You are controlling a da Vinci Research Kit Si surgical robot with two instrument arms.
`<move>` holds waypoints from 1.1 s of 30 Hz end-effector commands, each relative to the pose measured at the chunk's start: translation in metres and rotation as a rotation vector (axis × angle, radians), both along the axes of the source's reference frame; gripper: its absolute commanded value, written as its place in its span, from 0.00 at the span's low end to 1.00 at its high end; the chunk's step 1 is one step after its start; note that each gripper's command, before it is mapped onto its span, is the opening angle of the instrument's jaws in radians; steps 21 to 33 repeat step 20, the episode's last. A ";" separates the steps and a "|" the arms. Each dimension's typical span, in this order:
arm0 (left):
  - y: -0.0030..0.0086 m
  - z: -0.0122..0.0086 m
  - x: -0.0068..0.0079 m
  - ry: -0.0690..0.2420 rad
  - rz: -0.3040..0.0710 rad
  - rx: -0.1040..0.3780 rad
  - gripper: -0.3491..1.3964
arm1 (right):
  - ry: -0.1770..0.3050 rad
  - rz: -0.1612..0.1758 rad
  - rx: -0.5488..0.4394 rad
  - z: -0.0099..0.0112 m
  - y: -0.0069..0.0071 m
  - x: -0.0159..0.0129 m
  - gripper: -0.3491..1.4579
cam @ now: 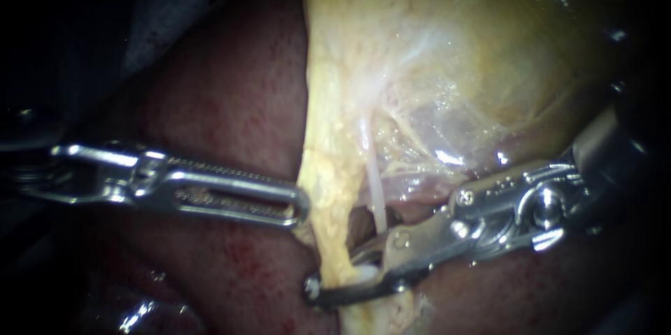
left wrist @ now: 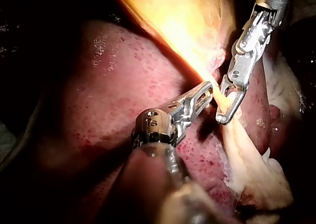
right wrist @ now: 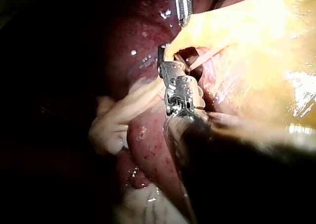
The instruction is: Clipping first clip left tube
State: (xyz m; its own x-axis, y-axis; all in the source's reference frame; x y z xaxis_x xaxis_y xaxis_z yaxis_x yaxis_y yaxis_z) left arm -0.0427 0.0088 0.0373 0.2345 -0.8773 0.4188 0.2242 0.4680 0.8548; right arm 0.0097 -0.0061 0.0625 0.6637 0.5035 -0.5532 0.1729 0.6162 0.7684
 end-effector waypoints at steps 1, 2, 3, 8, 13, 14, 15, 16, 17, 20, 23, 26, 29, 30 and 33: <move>0.0000 0.0000 0.0000 0.000 0.000 0.000 0.00 | 0.000 -0.001 0.000 0.0000 0.0000 0.0000 0.05; 0.0000 0.0000 0.0000 0.000 0.000 0.000 0.00 | 0.000 -0.001 0.000 0.0000 0.0000 0.0000 0.05; 0.0000 0.0000 0.0000 0.000 0.000 0.000 0.00 | 0.000 -0.001 0.000 -0.0001 0.0000 0.0000 0.05; 0.0000 0.0000 -0.0001 0.001 -0.001 0.000 0.00 | 0.000 -0.001 0.000 -0.0001 -0.0001 0.0000 0.05; 0.0000 0.0001 -0.0002 0.000 0.001 0.000 0.00 | -0.003 0.000 0.004 -0.0001 -0.0001 0.0000 0.05; 0.0000 0.0002 -0.0002 -0.002 0.004 0.001 0.00 | -0.003 0.000 0.004 -0.0002 -0.0002 0.0000 0.05; 0.0000 0.0002 -0.0003 -0.002 0.004 0.001 0.00 | -0.003 0.000 0.004 -0.0002 -0.0002 0.0000 0.05; 0.0000 0.0002 -0.0003 -0.002 0.004 0.001 0.00 | -0.003 -0.001 0.004 -0.0002 -0.0002 0.0000 0.05; 0.0000 0.0002 -0.0003 -0.002 0.004 0.001 0.00 | -0.003 -0.001 0.004 -0.0002 -0.0002 0.0000 0.05; 0.0000 0.0002 -0.0003 -0.002 0.004 0.001 0.00 | -0.003 -0.001 0.004 -0.0002 -0.0002 0.0000 0.05; 0.0000 0.0002 -0.0003 -0.002 0.004 0.001 0.00 | -0.003 -0.001 0.004 -0.0002 -0.0002 0.0000 0.05; 0.0000 0.0002 -0.0003 -0.002 0.004 0.001 0.00 | -0.003 -0.001 0.004 -0.0002 -0.0002 0.0000 0.05; 0.0000 0.0002 -0.0003 -0.002 0.004 0.001 0.00 | -0.003 -0.001 0.004 -0.0002 -0.0002 0.0000 0.05; 0.0000 0.0002 -0.0003 -0.002 0.004 0.001 0.00 | -0.003 -0.001 0.004 -0.0002 -0.0002 0.0000 0.05; 0.0000 0.0002 -0.0003 -0.002 0.004 0.001 0.00 | -0.003 -0.001 0.004 -0.0002 -0.0002 0.0000 0.05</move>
